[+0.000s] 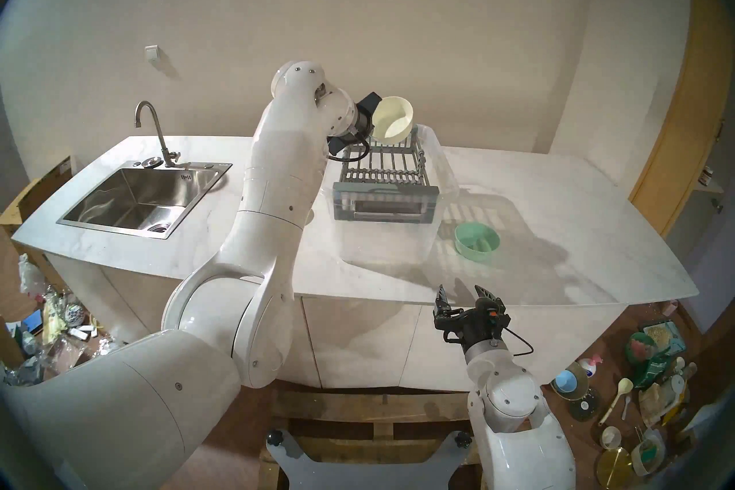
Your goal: Place the plate or bowl neatly into the plate slot of the drying rack
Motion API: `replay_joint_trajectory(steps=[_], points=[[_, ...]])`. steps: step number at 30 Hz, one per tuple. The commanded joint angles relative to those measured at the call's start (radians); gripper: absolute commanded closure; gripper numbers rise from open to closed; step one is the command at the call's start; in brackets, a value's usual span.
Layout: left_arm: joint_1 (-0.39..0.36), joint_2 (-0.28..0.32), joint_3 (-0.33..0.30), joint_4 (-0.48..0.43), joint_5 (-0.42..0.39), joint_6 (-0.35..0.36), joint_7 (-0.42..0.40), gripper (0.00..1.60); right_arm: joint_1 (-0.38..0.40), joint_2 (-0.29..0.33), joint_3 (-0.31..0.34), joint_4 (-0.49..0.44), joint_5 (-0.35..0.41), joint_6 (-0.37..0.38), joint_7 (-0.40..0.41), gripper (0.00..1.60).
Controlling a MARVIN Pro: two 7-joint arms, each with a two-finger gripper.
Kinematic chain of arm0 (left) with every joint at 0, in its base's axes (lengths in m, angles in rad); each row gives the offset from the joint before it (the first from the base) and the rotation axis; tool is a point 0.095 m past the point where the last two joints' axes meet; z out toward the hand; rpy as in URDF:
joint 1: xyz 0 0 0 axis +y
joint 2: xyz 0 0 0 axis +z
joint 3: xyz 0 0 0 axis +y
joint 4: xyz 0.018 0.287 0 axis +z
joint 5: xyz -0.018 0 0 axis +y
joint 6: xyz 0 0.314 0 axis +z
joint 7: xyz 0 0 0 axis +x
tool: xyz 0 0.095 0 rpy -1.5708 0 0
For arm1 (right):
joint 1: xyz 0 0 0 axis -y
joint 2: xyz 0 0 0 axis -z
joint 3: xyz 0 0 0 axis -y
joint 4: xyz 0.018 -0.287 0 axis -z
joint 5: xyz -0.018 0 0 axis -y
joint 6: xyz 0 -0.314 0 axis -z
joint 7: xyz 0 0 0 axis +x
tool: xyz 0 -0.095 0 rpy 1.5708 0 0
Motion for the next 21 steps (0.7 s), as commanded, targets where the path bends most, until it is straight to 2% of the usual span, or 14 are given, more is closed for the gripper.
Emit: replay_joint_trajectory(steps=[1, 21], points=[[-0.032, -0.011, -0.004, -0.02, -0.009, 0.002, 0.001, 1.6, 0.005, 0.0, 0.0, -0.026, 0.0, -0.005, 0.0, 0.0], [0.006, -0.012, -0.001, -0.051, -0.012, 0.002, 0.061, 1.6, 0.005, 0.0, 0.0, -0.026, 0.0, -0.005, 0.0, 0.0]])
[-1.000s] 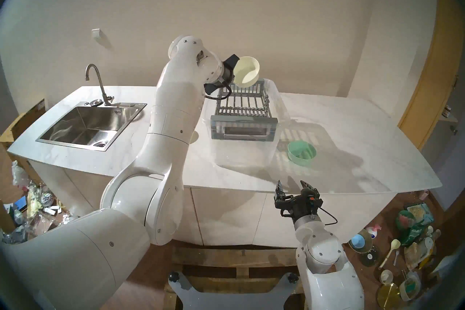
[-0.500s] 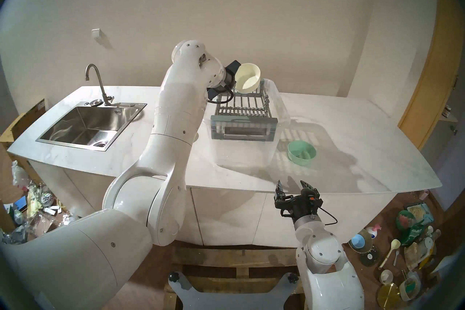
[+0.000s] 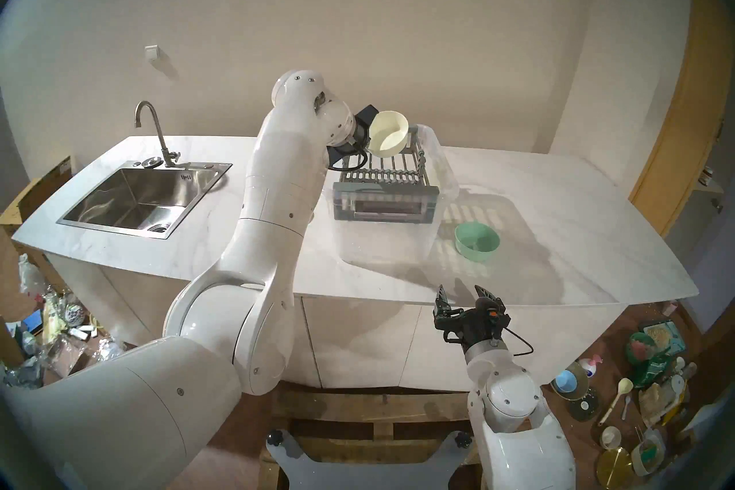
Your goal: Place the plate or bowl neatly into the plate slot of the drying rack
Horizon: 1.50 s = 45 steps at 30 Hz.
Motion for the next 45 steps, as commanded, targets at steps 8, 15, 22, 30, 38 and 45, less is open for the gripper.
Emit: replay_joint_trajectory(steps=[8, 15, 22, 30, 38, 45], points=[[-0.014, -0.007, 0.003, -0.051, -0.008, 0.008, -0.015, 1.6, 0.005, 0.0, 0.0, -0.026, 0.0, -0.005, 0.0, 0.0], [-0.006, 0.0, 0.01, -0.084, -0.006, 0.016, -0.018, 0.0, 0.006, 0.0, 0.0, -0.025, 0.0, -0.005, 0.0, 0.0], [0.007, 0.042, 0.052, -0.15, 0.038, 0.035, -0.058, 0.0, 0.006, 0.0, 0.0, -0.024, 0.0, -0.005, 0.0, 0.0], [-0.007, 0.197, 0.215, -0.31, 0.169, 0.037, -0.196, 0.0, 0.008, 0.0, 0.0, -0.021, 0.0, -0.006, 0.0, 0.0], [0.056, 0.389, 0.263, -0.516, 0.468, 0.035, -0.381, 0.0, 0.008, 0.0, 0.0, -0.021, 0.0, -0.006, 0.0, 0.0], [0.145, 0.488, 0.192, -0.606, 0.643, 0.015, -0.519, 0.0, 0.008, 0.0, 0.0, -0.022, 0.0, -0.006, 0.0, 0.0]])
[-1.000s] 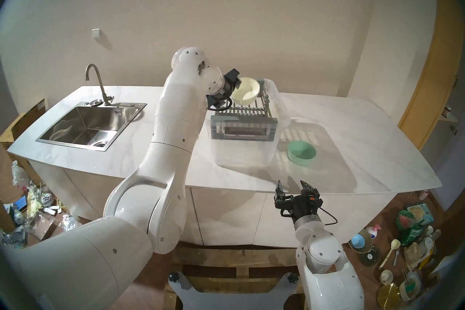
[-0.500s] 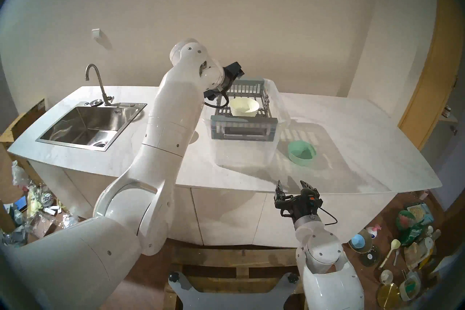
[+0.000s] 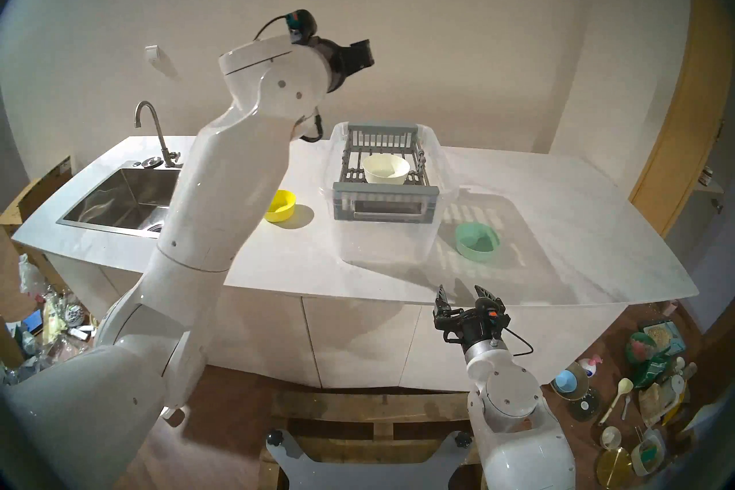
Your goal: Place the plate or bowl neatly into the plate slot of the drying rack
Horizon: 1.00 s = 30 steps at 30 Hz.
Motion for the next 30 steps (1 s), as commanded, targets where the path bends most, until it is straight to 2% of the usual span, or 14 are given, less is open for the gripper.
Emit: replay_joint_trajectory(steps=[1, 6, 8, 10, 12, 15, 23, 30], points=[[0.027, 0.112, -0.057, -0.034, 0.113, -0.028, -0.048, 0.0, 0.006, 0.0, 0.0, -0.024, 0.0, -0.006, 0.0, 0.0], [0.106, 0.202, -0.111, -0.069, 0.241, -0.069, -0.195, 0.0, 0.006, 0.0, 0.0, -0.025, 0.0, -0.006, 0.0, 0.0], [0.136, 0.239, -0.115, -0.079, 0.315, -0.086, -0.249, 0.0, 0.005, 0.0, 0.0, -0.026, 0.0, -0.006, 0.0, 0.0], [0.173, 0.26, -0.146, -0.088, 0.326, -0.109, -0.31, 0.0, 0.005, 0.0, 0.0, -0.026, 0.0, -0.005, 0.0, 0.0], [0.205, 0.257, -0.191, -0.101, 0.319, -0.112, -0.366, 0.0, 0.005, 0.0, 0.0, -0.026, 0.0, -0.005, 0.0, 0.0], [0.244, 0.286, -0.224, -0.131, 0.33, -0.121, -0.437, 0.0, 0.005, 0.0, 0.0, -0.026, 0.0, -0.005, 0.0, 0.0], [0.314, 0.334, -0.263, -0.182, 0.344, -0.141, -0.462, 0.0, 0.004, 0.0, 0.0, -0.028, 0.0, -0.005, 0.0, 0.0], [0.419, 0.323, -0.367, -0.212, 0.311, -0.147, -0.45, 0.0, 0.004, 0.0, 0.0, -0.028, 0.0, -0.005, 0.0, 0.0]])
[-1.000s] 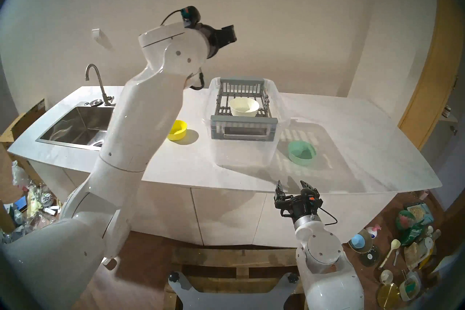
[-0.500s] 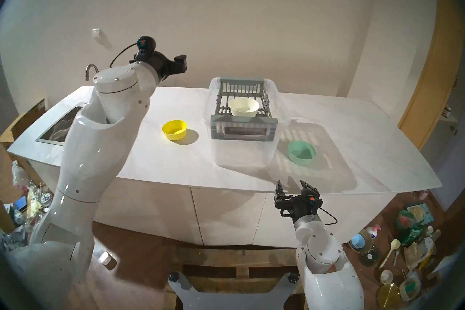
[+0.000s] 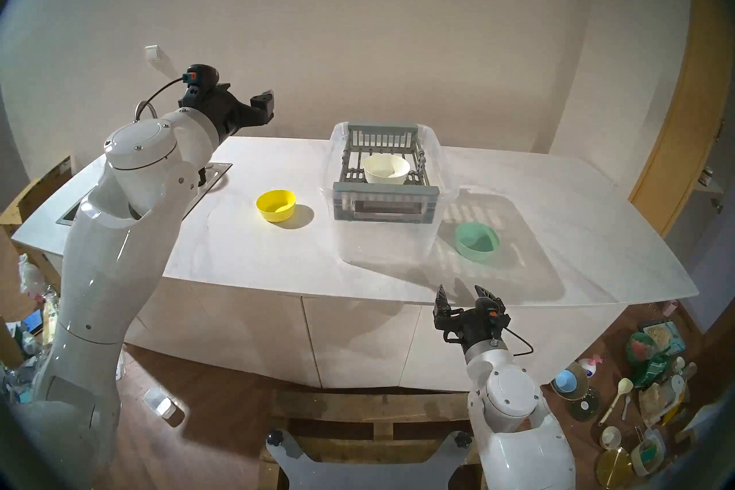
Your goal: Place the plate or bowl neatly into the plate slot of the drying rack
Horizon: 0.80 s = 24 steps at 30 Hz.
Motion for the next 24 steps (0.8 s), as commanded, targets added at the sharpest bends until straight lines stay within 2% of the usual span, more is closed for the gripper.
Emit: replay_joint_trajectory(steps=[1, 11, 24], points=[[0.018, 0.002, -0.058, -0.046, -0.013, -0.027, 0.002, 0.0, 0.005, -0.001, -0.001, -0.027, 0.0, -0.005, 0.0, 0.0], [0.109, -0.013, -0.159, -0.05, -0.044, -0.04, -0.015, 0.0, 0.005, 0.0, -0.001, -0.027, 0.0, -0.005, 0.0, 0.0], [0.149, -0.032, -0.146, -0.038, -0.051, -0.044, -0.008, 0.0, 0.004, 0.0, -0.001, -0.028, 0.0, -0.004, 0.0, 0.0]])
